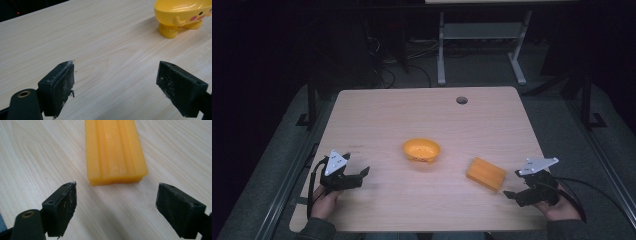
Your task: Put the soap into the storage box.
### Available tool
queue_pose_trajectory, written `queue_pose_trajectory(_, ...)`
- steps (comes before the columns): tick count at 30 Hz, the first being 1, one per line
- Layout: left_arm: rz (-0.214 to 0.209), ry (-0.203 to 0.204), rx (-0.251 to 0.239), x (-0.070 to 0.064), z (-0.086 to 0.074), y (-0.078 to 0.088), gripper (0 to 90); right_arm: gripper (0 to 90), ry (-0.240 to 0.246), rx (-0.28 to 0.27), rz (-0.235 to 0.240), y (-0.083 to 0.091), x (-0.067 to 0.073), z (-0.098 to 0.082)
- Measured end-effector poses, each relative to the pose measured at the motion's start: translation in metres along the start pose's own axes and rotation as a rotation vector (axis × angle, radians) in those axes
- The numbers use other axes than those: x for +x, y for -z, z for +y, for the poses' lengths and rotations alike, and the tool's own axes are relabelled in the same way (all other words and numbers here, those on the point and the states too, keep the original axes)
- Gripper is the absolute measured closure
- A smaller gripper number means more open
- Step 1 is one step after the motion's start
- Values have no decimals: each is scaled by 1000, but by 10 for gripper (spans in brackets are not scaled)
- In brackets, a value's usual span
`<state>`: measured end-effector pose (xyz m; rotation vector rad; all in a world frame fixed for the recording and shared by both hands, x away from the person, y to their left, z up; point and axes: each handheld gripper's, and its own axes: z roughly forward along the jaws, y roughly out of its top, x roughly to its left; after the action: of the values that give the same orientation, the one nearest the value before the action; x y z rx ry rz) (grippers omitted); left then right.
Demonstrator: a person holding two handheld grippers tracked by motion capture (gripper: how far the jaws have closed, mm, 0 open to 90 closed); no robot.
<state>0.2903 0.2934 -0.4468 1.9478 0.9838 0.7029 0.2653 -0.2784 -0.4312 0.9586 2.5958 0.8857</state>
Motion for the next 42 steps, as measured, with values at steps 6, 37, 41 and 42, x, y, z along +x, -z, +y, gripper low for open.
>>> queue_pose_trajectory(6,3,9,-3,2,0,1,140,153,41,27,11,-11,2,23)
queue_pose_trajectory(37,4,15,-6,4,1,1,140,143,96,190,75,-71,-5,69)
queue_pose_trajectory(41,6,15,-8,4,1,1,140,145,92,201,77,-76,-5,71)
queue_pose_trajectory(42,5,15,-8,4,1,1,140,147,99,200,73,-76,-5,71)
